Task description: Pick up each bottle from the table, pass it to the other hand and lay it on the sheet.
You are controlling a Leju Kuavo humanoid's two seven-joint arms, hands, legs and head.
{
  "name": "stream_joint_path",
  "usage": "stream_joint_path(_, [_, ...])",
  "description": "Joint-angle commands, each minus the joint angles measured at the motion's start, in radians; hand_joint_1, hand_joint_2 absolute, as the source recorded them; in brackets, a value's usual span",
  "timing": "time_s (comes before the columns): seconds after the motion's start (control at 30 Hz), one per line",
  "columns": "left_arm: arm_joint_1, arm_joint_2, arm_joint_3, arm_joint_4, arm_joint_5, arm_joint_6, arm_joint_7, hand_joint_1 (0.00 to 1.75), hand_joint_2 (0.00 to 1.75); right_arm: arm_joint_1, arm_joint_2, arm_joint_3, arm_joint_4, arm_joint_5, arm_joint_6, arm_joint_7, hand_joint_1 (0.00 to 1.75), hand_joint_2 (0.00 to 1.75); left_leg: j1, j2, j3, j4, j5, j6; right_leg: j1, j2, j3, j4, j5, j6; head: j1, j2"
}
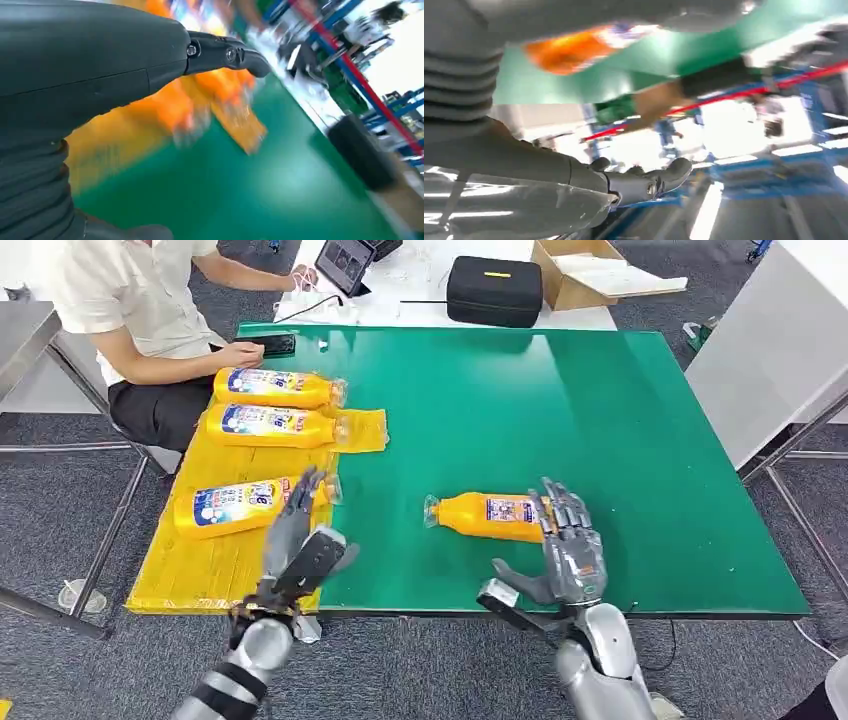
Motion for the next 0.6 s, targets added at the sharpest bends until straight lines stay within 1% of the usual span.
stream_joint_path(0.03, [0.098, -0.006, -0.174, -0.135, 0.102, -0.029, 0.007, 0.0, 1.75, -0.076, -0.09, -0.05, 0.192, -0.004, 0.001, 0.01, 0.0, 1.75, 0.001, 0.001, 0.008, 0.0, -0.004, 0.001, 0.002, -0.001, 0.008, -0.001, -0.003, -0.003, 0.0, 0.0])
stream_joint_path(0.07, [0.094, -0.001, -0.177, -0.134, 0.103, -0.032, 0.005, 0.0, 1.75, -0.085, -0.088, -0.047, 0.2, 0.001, 0.001, 0.016, 0.0, 1.75, 0.0, 0.001, 0.004, 0.0, -0.002, 0.0, 0.001, 0.0, 0.004, -0.001, -0.001, -0.002, 0.0, 0.0])
stream_joint_path(0.13, [0.082, 0.01, -0.193, -0.131, 0.075, 0.007, -0.01, 0.0, 1.75, -0.115, -0.092, -0.025, 0.248, -0.017, 0.001, 0.022, 0.0, 1.75, 0.001, 0.003, 0.008, 0.0, -0.004, 0.0, 0.002, 0.001, 0.008, 0.0, -0.003, -0.004, 0.0, 0.0])
stream_joint_path(0.2, [0.065, -0.008, -0.177, -0.108, 0.11, 0.008, 0.003, 0.0, 1.75, -0.165, -0.084, -0.015, 0.299, -0.02, 0.001, 0.035, 0.0, 1.75, 0.001, 0.003, 0.004, -0.001, -0.002, 0.0, 0.002, 0.002, 0.003, -0.001, 0.0, -0.002, 0.0, 0.0])
stream_joint_path(0.33, [0.023, -0.03, -0.182, -0.081, 0.138, 0.011, -0.008, 0.0, 1.75, -0.254, -0.062, 0.005, 0.407, -0.011, 0.001, 0.042, 0.0, 1.75, 0.002, 0.005, 0.006, 0.0, -0.002, 0.0, 0.003, 0.003, 0.005, 0.0, -0.001, -0.003, 0.0, 0.0])
stream_joint_path(0.37, [0.02, -0.031, -0.184, -0.081, 0.139, 0.01, -0.008, 0.0, 1.75, -0.263, -0.06, 0.007, 0.415, -0.009, 0.001, 0.044, 0.0, 1.75, 0.002, 0.004, 0.003, 0.0, 0.0, 0.0, 0.003, 0.003, 0.002, 0.0, 0.0, -0.002, 0.0, 0.0])
stream_joint_path(0.4, [0.018, -0.035, -0.184, -0.081, 0.168, -0.009, -0.005, 0.0, 1.75, -0.279, -0.058, 0.01, 0.44, -0.007, 0.001, 0.048, 0.0, 1.75, 0.002, 0.005, 0.005, 0.001, -0.001, 0.0, 0.003, 0.003, 0.004, 0.0, 0.0, -0.002, 0.0, 0.0])
stream_joint_path(0.43, [0.017, -0.037, -0.187, -0.079, 0.181, -0.019, -0.003, 0.0, 1.75, -0.288, -0.056, 0.011, 0.457, -0.009, 0.001, 0.048, 0.0, 1.75, 0.002, 0.003, 0.003, 0.0, 0.001, -0.001, 0.002, 0.001, 0.002, 0.0, 0.0, -0.001, 0.0, 0.0])
stream_joint_path(0.5, [0.014, -0.037, -0.196, -0.073, 0.197, -0.036, -0.001, 0.0, 1.75, -0.308, -0.058, 0.022, 0.492, 0.006, 0.001, 0.058, 0.0, 1.75, 0.002, 0.005, 0.007, 0.0, -0.001, 0.0, 0.003, 0.002, 0.006, -0.001, -0.001, -0.003, 0.0, 0.0])
stream_joint_path(0.53, [0.012, -0.037, -0.201, -0.07, 0.2, -0.038, -0.002, 0.0, 1.75, -0.315, -0.056, 0.021, 0.502, 0.0, 0.001, 0.055, 0.0, 1.75, 0.002, 0.003, 0.005, -0.001, 0.001, 0.0, 0.002, 0.002, 0.005, 0.0, 0.0, -0.002, 0.0, 0.0])
stream_joint_path(0.57, [0.009, -0.038, -0.204, -0.065, 0.206, -0.035, -0.005, 0.0, 1.75, -0.322, -0.054, 0.021, 0.515, -0.003, 0.001, 0.052, 0.0, 1.75, 0.002, 0.004, 0.007, 0.0, 0.0, 0.0, 0.002, 0.002, 0.007, 0.0, -0.001, -0.002, 0.0, 0.0])
stream_joint_path(0.6, [-0.003, -0.043, -0.214, -0.051, 0.21, -0.027, -0.013, 0.0, 1.75, -0.348, -0.05, 0.031, 0.566, 0.008, 0.001, 0.058, 0.0, 1.75, 0.002, 0.003, 0.004, 0.0, 0.001, 0.0, 0.002, 0.001, 0.004, 0.0, 0.001, -0.001, 0.0, 0.0])
